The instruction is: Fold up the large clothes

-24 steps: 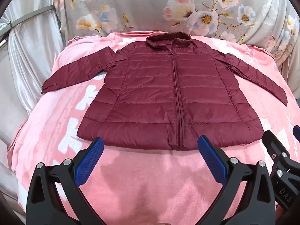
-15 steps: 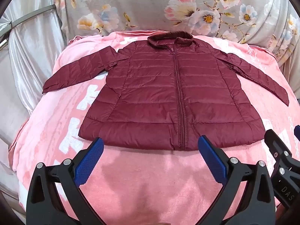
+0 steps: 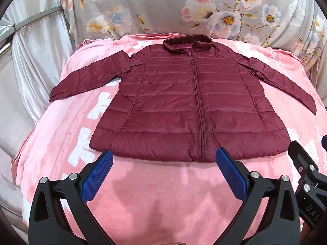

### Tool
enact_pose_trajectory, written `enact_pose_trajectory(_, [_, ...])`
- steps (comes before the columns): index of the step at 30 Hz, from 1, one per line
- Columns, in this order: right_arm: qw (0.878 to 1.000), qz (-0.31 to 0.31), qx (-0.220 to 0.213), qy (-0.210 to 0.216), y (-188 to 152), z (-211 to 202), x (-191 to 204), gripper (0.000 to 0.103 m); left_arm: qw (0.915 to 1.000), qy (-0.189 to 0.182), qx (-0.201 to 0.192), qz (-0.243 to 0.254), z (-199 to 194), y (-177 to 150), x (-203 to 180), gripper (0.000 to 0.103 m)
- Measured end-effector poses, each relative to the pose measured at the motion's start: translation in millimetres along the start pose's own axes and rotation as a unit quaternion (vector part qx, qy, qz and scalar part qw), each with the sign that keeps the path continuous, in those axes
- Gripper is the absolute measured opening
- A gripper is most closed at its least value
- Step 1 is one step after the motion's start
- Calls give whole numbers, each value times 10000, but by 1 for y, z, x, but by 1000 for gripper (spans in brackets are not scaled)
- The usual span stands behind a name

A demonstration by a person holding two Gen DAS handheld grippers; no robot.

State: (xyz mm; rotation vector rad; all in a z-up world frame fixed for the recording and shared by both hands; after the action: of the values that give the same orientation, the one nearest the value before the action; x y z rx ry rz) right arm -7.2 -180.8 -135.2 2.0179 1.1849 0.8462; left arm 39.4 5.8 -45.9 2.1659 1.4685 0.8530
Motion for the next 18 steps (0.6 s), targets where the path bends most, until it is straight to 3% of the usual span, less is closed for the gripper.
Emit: enact_pose_trajectory(18, [9999,-68,134,75,-4,4,9,98,9999,78,95,-37,1,-4,12,98])
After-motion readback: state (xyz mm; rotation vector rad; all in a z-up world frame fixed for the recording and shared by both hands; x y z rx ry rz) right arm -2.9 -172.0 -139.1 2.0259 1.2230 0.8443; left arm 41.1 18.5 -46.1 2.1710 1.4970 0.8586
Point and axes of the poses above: each gripper's, at about its wrist camera, not at the fingertips, and z roughly the way its jaws point, x to its left, y to its top, the point moved 6 cm from there along z, roughly the way its jaws point, and after that the axes turned 15 degrees about z, right-handed, at the moved point
